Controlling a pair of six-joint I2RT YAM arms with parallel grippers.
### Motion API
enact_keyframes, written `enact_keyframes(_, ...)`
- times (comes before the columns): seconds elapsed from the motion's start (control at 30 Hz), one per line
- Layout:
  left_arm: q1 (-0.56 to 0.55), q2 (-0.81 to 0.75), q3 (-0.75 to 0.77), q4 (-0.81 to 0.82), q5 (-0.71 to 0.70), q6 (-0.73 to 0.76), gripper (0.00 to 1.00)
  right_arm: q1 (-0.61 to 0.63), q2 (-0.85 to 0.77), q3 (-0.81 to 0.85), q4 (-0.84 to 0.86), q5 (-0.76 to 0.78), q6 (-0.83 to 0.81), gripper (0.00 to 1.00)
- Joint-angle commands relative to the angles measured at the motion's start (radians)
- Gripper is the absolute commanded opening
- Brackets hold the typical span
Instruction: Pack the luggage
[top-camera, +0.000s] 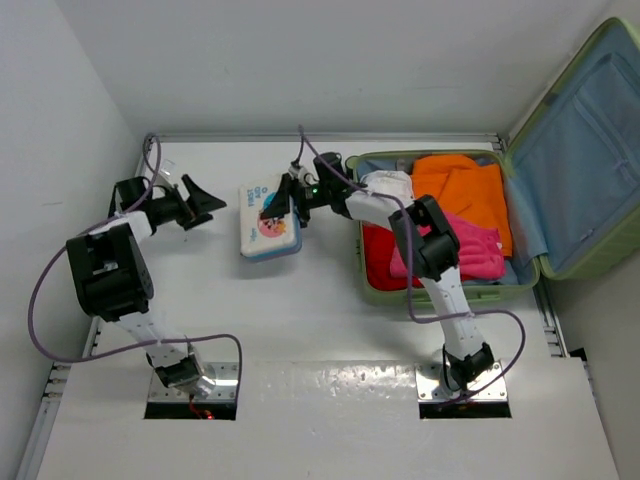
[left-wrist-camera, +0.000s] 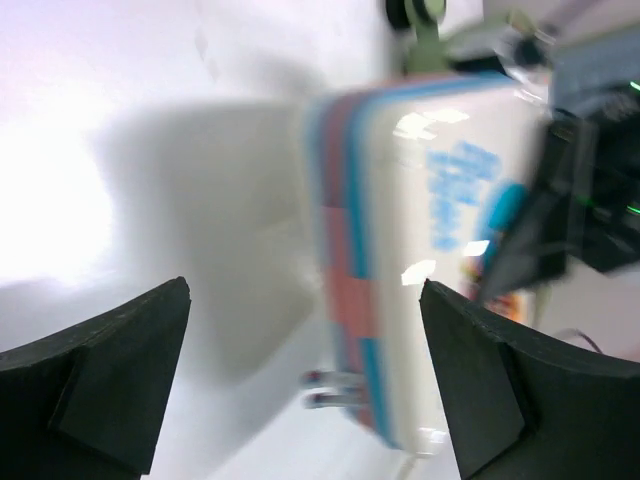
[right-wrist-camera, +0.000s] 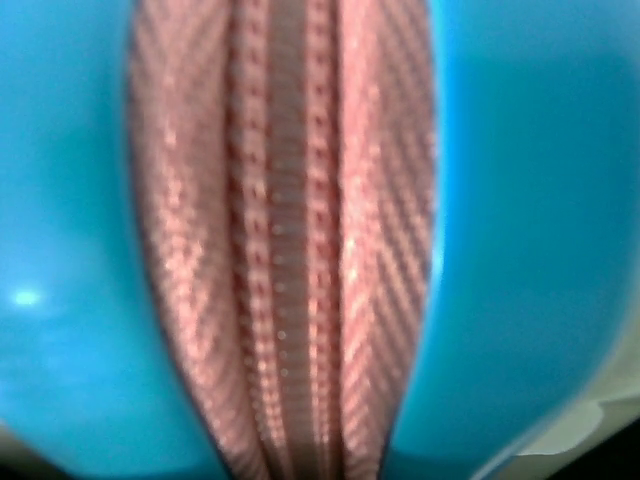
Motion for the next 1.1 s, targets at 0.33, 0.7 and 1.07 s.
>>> enact_keyframes(0.33, -0.278, -0.334, 0.156, -0.034, -0.351, 0.222, 0.98, -0.341, -0.609, 0.11, -0.889, 0.173, -0.865, 0.0)
enact_keyframes(0.7, -0.565, -0.225, 0.284, -0.139, -0.484, 0.257, 0.93, -0.769, -0.803, 0.015, -1.354, 0.182, -1.229, 0.0)
enact_keyframes(1.07, -0.599, -0.246, 0.247, -0.148, -0.539, 0.239, 0.93, -0.791, -0.608, 0.063, -1.425, 0.239, -1.19, 0.06)
